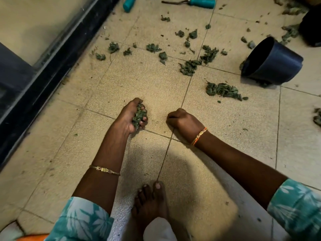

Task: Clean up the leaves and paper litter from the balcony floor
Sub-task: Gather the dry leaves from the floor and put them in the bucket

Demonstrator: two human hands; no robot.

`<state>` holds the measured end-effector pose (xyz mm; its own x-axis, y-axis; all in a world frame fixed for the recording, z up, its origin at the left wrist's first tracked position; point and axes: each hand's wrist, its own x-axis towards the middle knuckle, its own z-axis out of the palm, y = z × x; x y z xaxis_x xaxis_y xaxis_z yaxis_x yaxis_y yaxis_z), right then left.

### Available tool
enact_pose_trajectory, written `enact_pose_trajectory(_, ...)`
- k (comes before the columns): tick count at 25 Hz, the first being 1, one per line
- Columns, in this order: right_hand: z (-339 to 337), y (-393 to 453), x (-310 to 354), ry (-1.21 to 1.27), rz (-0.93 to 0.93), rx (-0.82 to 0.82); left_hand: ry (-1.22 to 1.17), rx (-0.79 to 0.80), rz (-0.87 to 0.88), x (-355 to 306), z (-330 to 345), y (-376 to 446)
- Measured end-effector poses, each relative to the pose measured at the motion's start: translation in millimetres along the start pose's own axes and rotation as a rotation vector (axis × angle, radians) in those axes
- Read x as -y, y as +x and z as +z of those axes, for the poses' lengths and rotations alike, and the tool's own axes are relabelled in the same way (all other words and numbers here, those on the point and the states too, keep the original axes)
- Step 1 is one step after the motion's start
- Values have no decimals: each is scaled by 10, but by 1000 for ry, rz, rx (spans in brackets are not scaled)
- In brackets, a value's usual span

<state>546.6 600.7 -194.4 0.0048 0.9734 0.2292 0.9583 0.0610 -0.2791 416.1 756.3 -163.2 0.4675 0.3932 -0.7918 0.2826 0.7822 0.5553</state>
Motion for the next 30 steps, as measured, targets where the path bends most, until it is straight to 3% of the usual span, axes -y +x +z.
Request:
enact_pose_trajectory(2,-132,86,-59,201,129,-70,21,1,-7,16,-2,-21)
enact_pose_trajectory(5,-506,272,-122,795,646,-279,15,51,-17,38,17,-35)
enact_pose_trajectory(6,-599,341,-145,940,719,-284,12,79,-23,40,47,-48)
enact_pose_trajectory(8,-714,502,-118,1014,691,-193,33,125,-25,31,140,-74)
enact_pose_trajectory(10,-714,651,-3,912,602,-104,63,148,-8,0,232,-74)
enact_pose_trajectory(15,-503,944,187,435,400,-166,146,91,116,-236,358,-18)
enact_pose_trajectory(19,-485,1294,-67,564,525,-159,76,-18,170,-507,304,95)
enact_pose_trajectory(21,-460,1492,-342,479,596,-154,71,-63,179,-663,225,166)
enact_pose_trajectory(24,-443,1764,-731,136,617,132,51,-93,160,-869,56,216)
enact_pose_trajectory(27,-331,1890,-967,-26,647,364,32,-106,142,-1009,-51,259)
enact_pose_trajectory(30,-81,1856,-991,23,463,251,48,-134,145,-1064,-100,374)
